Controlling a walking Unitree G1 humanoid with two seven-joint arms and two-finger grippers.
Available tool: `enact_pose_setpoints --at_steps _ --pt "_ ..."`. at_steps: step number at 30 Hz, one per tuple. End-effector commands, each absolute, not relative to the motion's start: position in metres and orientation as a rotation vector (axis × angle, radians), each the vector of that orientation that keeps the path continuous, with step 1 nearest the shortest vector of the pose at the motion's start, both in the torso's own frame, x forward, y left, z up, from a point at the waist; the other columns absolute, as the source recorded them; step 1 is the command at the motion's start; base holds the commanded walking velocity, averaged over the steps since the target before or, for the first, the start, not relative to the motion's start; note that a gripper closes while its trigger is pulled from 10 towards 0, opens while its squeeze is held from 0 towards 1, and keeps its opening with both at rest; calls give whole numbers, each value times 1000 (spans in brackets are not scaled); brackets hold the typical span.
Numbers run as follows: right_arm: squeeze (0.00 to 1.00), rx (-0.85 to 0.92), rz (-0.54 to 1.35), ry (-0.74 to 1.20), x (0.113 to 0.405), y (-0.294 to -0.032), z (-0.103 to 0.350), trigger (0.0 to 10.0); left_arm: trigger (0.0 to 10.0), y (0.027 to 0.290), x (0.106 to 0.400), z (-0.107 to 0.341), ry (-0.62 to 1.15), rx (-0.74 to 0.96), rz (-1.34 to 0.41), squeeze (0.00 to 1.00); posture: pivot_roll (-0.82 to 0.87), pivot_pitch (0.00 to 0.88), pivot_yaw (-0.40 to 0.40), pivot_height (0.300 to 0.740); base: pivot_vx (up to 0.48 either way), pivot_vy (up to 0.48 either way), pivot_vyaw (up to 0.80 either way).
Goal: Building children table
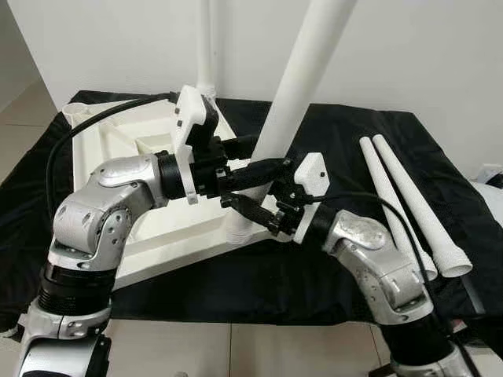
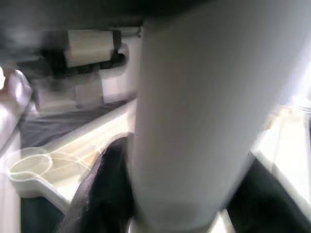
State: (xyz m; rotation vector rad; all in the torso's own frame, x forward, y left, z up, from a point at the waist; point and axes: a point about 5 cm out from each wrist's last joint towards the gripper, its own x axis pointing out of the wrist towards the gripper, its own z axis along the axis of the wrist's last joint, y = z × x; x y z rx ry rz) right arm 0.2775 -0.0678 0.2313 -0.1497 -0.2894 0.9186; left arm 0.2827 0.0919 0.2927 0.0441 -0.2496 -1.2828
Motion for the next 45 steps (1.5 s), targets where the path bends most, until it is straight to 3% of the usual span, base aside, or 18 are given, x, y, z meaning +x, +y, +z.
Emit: enact_pose_setpoints --at_steps 1,5,6,17,18,19,23,25,30,36,44,45 --pt "1000 -191 783 -257 288 -77 225 10000 0 80 282 297 -250 -12 -1219 0 3 50 -22 740 0 0 0" --pt "1000 -168 790 -288 287 -81 230 10000 0 80 278 296 -257 1 -1268 0 1 50 -19 740 0 0 0" --pt "0 -170 793 -303 286 -83 232 10000 0 82 279 295 -256 11 -1265 0 2 51 -18 740 0 0 0" --pt "0 -185 621 -338 294 -97 239 10000 0 86 294 293 -212 -3 -1124 0 5 54 -22 740 0 0 0" --pt "0 -204 510 -340 298 -91 235 10000 0 83 304 297 -230 -33 -1011 0 7 62 -16 740 0 0 0" --pt "0 -204 510 -340 298 -91 235 10000 0 83 304 297 -230 -33 -1011 0 7 62 -16 740 0 0 0" --pt "0 -263 214 -345 305 -78 226 10000 0 75 327 304 -235 -97 -770 0 7 63 -12 740 0 0 0" --pt "0 -266 198 -345 305 -77 226 10000 0 74 327 304 -233 -99 -761 0 7 63 -12 740 0 0 0" --pt "0 -522 56 -376 313 -67 218 10000 0 58 329 302 -181 -145 -756 0 8 67 2 740 0 0 0" --pt "0 -588 -223 -385 328 -84 215 10000 0 48 330 311 -180 -190 -728 0 17 73 6 740 0 0 0" --pt "0 -551 -329 -367 339 -88 208 10000 0 42 325 318 -203 -196 -759 0 23 76 5 740 0 0 0" --pt "0 -551 -335 -380 340 -87 210 9569 0 41 323 319 -204 -198 -765 0 28 77 4 740 0 0 0"
